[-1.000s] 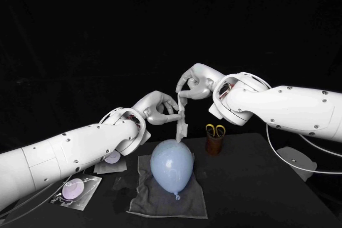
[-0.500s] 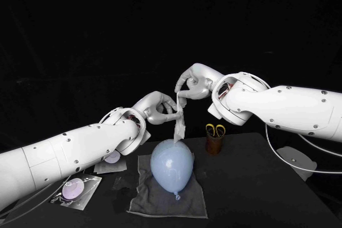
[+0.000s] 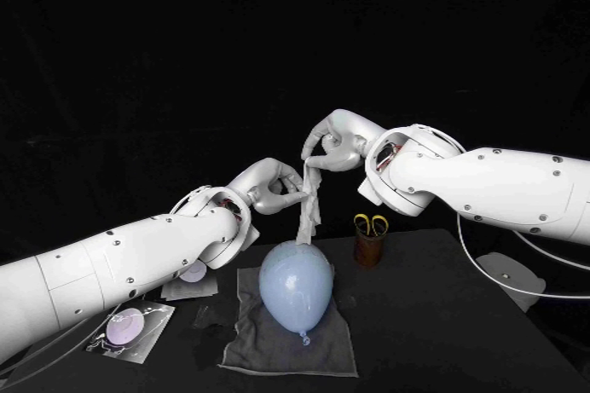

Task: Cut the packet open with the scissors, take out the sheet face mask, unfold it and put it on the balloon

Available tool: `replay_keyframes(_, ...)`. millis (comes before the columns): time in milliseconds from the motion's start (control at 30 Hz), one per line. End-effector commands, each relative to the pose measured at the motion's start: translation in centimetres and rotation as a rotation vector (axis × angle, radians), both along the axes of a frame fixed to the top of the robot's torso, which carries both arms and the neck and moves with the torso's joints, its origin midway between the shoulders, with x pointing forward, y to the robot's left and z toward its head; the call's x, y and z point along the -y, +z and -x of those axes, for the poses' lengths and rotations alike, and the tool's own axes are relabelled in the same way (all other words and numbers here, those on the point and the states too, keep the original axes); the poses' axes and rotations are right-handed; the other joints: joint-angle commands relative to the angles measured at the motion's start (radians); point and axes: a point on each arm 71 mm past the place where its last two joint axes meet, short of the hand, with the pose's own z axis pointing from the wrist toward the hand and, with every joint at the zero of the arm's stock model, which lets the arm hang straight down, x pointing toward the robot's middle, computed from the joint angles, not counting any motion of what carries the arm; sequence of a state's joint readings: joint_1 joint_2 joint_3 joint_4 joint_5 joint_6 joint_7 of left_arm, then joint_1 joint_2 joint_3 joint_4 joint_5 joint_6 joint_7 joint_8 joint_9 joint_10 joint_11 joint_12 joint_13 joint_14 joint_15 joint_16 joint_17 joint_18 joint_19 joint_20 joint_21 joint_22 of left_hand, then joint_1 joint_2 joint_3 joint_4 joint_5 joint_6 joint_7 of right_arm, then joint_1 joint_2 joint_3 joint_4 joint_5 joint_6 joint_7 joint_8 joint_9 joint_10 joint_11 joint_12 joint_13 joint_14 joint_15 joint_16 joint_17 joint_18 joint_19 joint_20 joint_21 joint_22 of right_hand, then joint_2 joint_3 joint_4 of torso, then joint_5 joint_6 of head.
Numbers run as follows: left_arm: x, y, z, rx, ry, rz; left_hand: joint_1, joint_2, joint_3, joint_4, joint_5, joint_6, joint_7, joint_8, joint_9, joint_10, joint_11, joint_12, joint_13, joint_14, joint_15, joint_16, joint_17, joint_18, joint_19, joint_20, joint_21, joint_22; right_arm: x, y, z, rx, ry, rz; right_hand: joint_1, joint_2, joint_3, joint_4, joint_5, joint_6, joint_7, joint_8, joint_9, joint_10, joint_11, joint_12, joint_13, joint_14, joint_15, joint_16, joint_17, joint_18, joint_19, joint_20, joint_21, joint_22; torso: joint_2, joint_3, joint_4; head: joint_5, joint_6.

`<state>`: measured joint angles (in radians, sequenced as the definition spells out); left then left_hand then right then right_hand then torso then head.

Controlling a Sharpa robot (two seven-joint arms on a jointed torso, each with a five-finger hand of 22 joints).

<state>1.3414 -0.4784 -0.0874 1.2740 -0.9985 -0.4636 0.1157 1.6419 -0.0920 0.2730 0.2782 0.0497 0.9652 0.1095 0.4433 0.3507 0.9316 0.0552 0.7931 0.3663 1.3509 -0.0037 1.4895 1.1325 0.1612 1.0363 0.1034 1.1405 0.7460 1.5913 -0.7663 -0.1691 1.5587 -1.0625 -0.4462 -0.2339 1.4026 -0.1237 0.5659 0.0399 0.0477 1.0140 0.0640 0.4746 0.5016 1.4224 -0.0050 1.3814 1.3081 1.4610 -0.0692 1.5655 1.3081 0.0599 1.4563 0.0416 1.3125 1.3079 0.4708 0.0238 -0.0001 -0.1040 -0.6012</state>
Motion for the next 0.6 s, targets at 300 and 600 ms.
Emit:
replay_keyframes(300,0.1,0.2,0.3,-0.001,-0.043,0.011,0.004,0.034,0.032,-0.003,-0.002,0.005,0.001,0.014,0.004,0.012,-0.009,-0.016,-0.009,-0.006,-0.006,0.001,-0.008,0.000,-0.008,-0.012,0.006,-0.001,0.5,0.1,-0.3,0.014,-0.010,0.010,-0.010,0.001,0.007,-0.003,0.001,0.001,0.008,0.005,0.001,0.046,0.000,0.006,0.107,0.110,0.003,0.005,0.263,-0.011,0.029,-0.001,0.002,0.198,0.000,-0.0004,0.0000,0.001,-0.001)
replay_keyframes(600,-0.9,0.3,0.1,-0.002,-0.027,0.020,-0.066,0.045,0.004,0.013,-0.003,0.007,-0.018,0.038,0.016,0.039,-0.015,-0.013,-0.009,-0.001,-0.009,0.004,0.004,-0.002,-0.004,-0.013,0.009,0.008,1.2,0.0,-0.6,-0.001,-0.021,0.025,-0.011,0.001,0.008,-0.003,0.001,0.000,0.009,0.005,0.001,0.046,0.000,0.006,0.108,0.110,0.003,0.005,0.263,-0.011,0.029,-0.001,0.002,0.198,0.000,-0.0005,-0.0007,-0.001,0.000)
